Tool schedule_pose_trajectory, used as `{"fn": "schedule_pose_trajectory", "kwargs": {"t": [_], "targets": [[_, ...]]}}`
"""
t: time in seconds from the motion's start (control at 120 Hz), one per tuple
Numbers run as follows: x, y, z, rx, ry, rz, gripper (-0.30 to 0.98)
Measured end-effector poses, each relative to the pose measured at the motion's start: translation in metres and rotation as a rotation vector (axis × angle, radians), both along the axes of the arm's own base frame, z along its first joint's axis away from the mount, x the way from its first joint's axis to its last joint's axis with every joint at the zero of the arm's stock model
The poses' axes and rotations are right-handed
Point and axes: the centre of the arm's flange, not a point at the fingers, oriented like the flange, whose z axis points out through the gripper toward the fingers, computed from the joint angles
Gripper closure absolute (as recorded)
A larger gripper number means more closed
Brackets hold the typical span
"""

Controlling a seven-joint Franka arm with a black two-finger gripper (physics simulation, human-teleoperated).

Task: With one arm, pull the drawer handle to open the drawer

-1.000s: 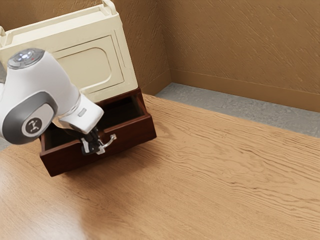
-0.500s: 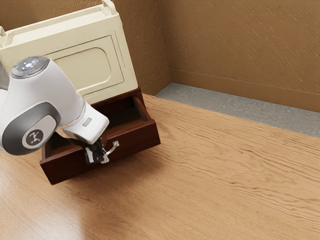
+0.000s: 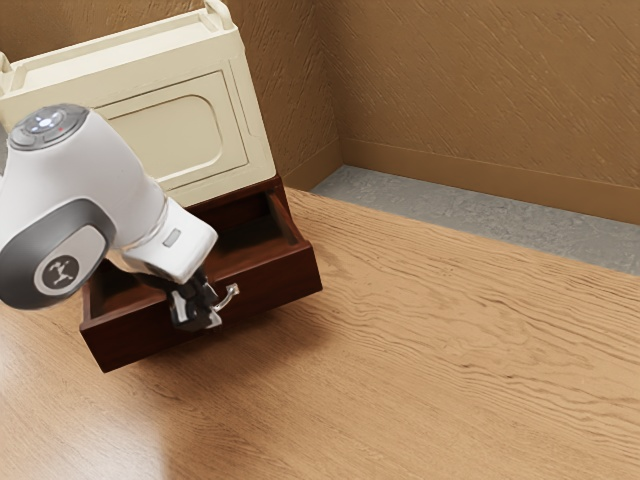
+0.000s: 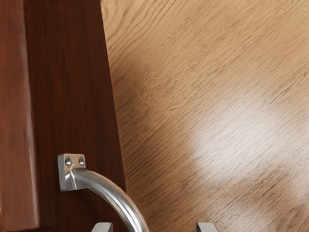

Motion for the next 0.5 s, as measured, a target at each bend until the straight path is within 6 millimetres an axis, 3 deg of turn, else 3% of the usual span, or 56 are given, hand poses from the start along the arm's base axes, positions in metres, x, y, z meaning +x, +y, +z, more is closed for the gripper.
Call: {"fn": "schedule_pose_trajectory", "kwargs": {"t": [0.15,0.217,0.292,0.383,0.5], "targets": [[-0.003,0.001,0.085,-0.034,-0.081,0.005,0.47],[0.005,0.009,0.106,-0.066,-0.063,0.005,0.37],[0.033,0.014,0.139,-0.068,-0.027,-0.001,0.26],[0.055,0.036,0.14,-0.072,0.08,0.025,0.17],[0.051,0.055,0.139,-0.081,0.168,0.049,0.1]]}}
